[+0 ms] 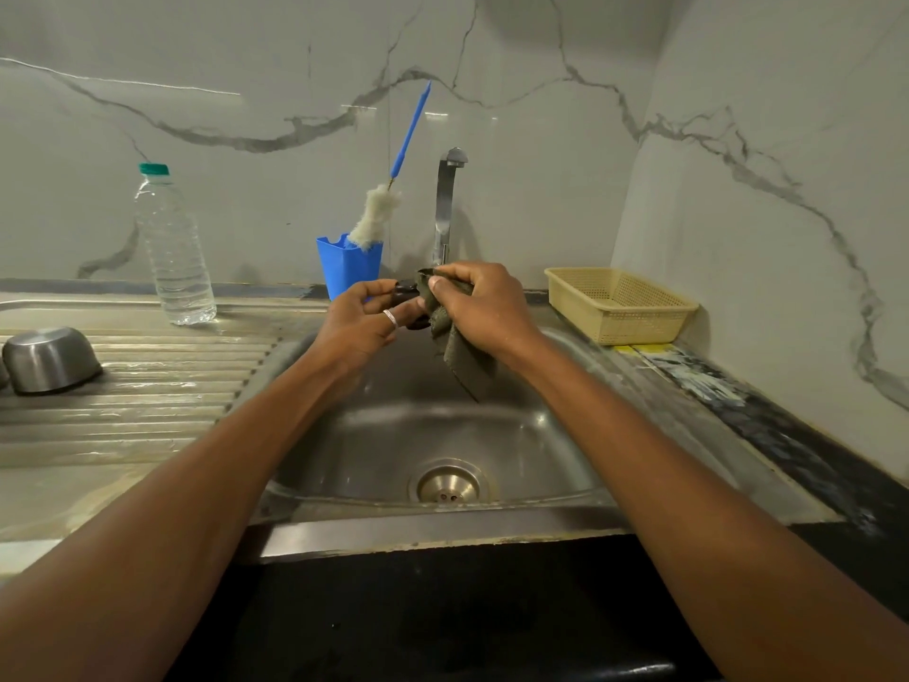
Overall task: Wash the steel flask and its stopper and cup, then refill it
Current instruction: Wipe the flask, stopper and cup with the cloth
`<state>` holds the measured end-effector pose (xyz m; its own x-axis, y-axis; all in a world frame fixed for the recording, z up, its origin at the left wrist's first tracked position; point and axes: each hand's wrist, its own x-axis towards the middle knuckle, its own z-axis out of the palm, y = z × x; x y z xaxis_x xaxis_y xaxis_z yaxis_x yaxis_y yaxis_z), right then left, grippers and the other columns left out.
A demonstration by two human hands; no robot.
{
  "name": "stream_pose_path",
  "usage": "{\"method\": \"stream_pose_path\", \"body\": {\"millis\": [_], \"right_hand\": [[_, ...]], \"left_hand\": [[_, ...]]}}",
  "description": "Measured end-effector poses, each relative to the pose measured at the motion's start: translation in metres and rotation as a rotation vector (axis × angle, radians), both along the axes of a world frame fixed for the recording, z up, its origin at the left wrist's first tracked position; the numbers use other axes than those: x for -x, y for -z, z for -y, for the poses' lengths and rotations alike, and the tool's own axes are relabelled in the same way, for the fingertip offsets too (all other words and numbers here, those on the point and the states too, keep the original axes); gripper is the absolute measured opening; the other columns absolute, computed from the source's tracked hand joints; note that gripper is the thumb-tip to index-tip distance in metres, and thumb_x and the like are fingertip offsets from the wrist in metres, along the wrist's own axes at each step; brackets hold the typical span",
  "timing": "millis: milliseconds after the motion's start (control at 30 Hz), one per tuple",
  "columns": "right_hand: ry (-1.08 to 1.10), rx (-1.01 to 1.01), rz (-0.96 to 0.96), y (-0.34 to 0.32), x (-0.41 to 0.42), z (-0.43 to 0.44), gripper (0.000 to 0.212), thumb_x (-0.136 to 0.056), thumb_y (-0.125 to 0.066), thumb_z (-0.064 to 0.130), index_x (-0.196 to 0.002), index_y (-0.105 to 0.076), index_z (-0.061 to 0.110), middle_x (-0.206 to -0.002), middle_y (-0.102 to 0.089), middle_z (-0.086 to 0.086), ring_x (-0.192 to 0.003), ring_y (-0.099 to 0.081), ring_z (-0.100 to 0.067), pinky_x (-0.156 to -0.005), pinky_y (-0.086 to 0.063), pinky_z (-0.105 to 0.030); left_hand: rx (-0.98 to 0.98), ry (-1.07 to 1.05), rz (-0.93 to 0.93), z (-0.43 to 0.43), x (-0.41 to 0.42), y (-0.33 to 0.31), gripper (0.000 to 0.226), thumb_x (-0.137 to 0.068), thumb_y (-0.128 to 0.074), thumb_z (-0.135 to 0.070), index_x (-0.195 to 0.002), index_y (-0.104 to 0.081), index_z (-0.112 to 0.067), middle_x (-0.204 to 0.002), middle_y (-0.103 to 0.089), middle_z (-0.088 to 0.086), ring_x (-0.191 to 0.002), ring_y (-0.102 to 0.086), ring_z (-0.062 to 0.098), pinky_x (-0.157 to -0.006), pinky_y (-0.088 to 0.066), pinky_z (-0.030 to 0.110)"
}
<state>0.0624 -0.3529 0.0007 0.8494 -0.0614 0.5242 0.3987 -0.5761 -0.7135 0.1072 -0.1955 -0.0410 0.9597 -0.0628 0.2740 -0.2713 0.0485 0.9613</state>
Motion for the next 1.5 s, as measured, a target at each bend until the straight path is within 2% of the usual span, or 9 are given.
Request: {"method": "stream_pose_path", "body": {"millis": [167,233,433,533,833,933,1100,1367,1500], "right_hand": [[-0.009,-0.164,-0.077,0.008,-0.004,0.001,0.031,-0.100,-0.064,0.024,-0.129,-0.070,0.018,-0.121,-0.072,0.003,-0.105,-0.068,-0.008,-0.099,-0.055,-0.031],[-0.016,-0.128,-0.058,0.008,-0.003,-0.002,0.033,-0.100,-0.064,0.024,-0.131,-0.068,0.016,-0.130,-0.069,0.001,-0.117,-0.064,-0.011,-0.103,-0.050,-0.025],[0.080,-0.039,0.043,0.008,-0.007,-0.001,0.027,-0.101,-0.061,0.024,-0.125,-0.073,0.017,-0.122,-0.073,0.004,-0.111,-0.064,-0.007,-0.086,-0.042,-0.006],[0.093,0.017,0.110,0.008,-0.007,0.005,0.023,-0.101,-0.060,0.022,-0.117,-0.076,0.016,-0.102,-0.073,0.009,-0.097,-0.066,-0.006,-0.073,-0.040,0.001],[-0.051,0.307,0.256,0.017,-0.013,0.001,0.028,-0.100,-0.060,0.017,-0.126,-0.072,0.015,-0.120,-0.070,-0.001,-0.104,-0.056,-0.002,-0.085,-0.034,0.002],[0.014,0.255,0.138,0.018,-0.012,0.008,0.027,-0.105,-0.051,0.024,-0.121,-0.073,0.018,-0.110,-0.072,0.002,-0.095,-0.060,-0.005,-0.076,-0.036,-0.002],[0.074,0.121,-0.127,0.020,-0.013,0.012,0.044,-0.108,-0.036,0.038,-0.071,-0.051,0.019,-0.071,-0.056,0.004,-0.066,-0.051,-0.013,-0.059,-0.035,-0.032],[-0.085,0.509,0.236,0.034,-0.023,0.012,0.037,-0.108,-0.036,0.033,-0.124,-0.065,0.017,-0.116,-0.063,-0.005,-0.106,-0.057,-0.018,-0.091,-0.044,-0.032],[-0.034,0.530,0.345,0.030,-0.017,0.012,0.032,-0.109,-0.035,0.030,-0.115,-0.062,0.015,-0.104,-0.063,-0.001,-0.093,-0.055,-0.016,-0.084,-0.044,-0.031]], "left_hand": [[-0.007,0.032,0.031,0.004,0.005,-0.002,0.053,-0.082,-0.084,-0.015,-0.128,-0.059,-0.016,-0.106,-0.076,-0.003,-0.087,-0.073,0.003,-0.072,-0.049,0.017],[-0.002,0.029,0.031,0.002,0.004,-0.003,0.052,-0.084,-0.082,-0.018,-0.131,-0.059,-0.017,-0.104,-0.075,-0.001,-0.088,-0.074,0.003,-0.079,-0.051,0.023],[0.062,0.155,-0.032,0.004,0.008,-0.002,0.041,-0.086,-0.080,-0.014,-0.122,-0.062,-0.020,-0.113,-0.073,0.006,-0.107,-0.072,0.024,-0.094,-0.058,0.046],[0.013,0.209,-0.026,0.012,0.007,0.000,0.048,-0.085,-0.080,-0.010,-0.129,-0.061,-0.014,-0.115,-0.074,0.009,-0.106,-0.074,0.025,-0.088,-0.061,0.042],[0.056,0.131,-0.045,-0.001,0.004,-0.001,0.047,-0.082,-0.083,-0.009,-0.124,-0.064,-0.002,-0.103,-0.074,0.008,-0.090,-0.075,0.016,-0.075,-0.060,0.023],[0.037,0.163,-0.054,0.004,0.007,-0.004,0.044,-0.080,-0.083,-0.005,-0.121,-0.066,-0.006,-0.103,-0.073,0.007,-0.092,-0.074,0.016,-0.076,-0.061,0.024],[-0.008,0.278,-0.082,0.006,0.008,-0.004,0.043,-0.077,-0.082,0.001,-0.117,-0.067,-0.005,-0.099,-0.077,0.010,-0.091,-0.076,0.019,-0.076,-0.061,0.025],[0.100,0.324,-0.183,-0.006,0.003,0.000,0.018,-0.087,-0.075,-0.015,-0.100,-0.073,-0.003,-0.096,-0.077,0.008,-0.092,-0.075,0.016,-0.079,-0.061,0.025],[0.189,0.361,-0.234,-0.008,0.005,-0.006,0.027,-0.081,-0.076,-0.016,-0.105,-0.074,-0.003,-0.104,-0.077,0.012,-0.098,-0.075,0.021,-0.079,-0.063,0.029]]}}
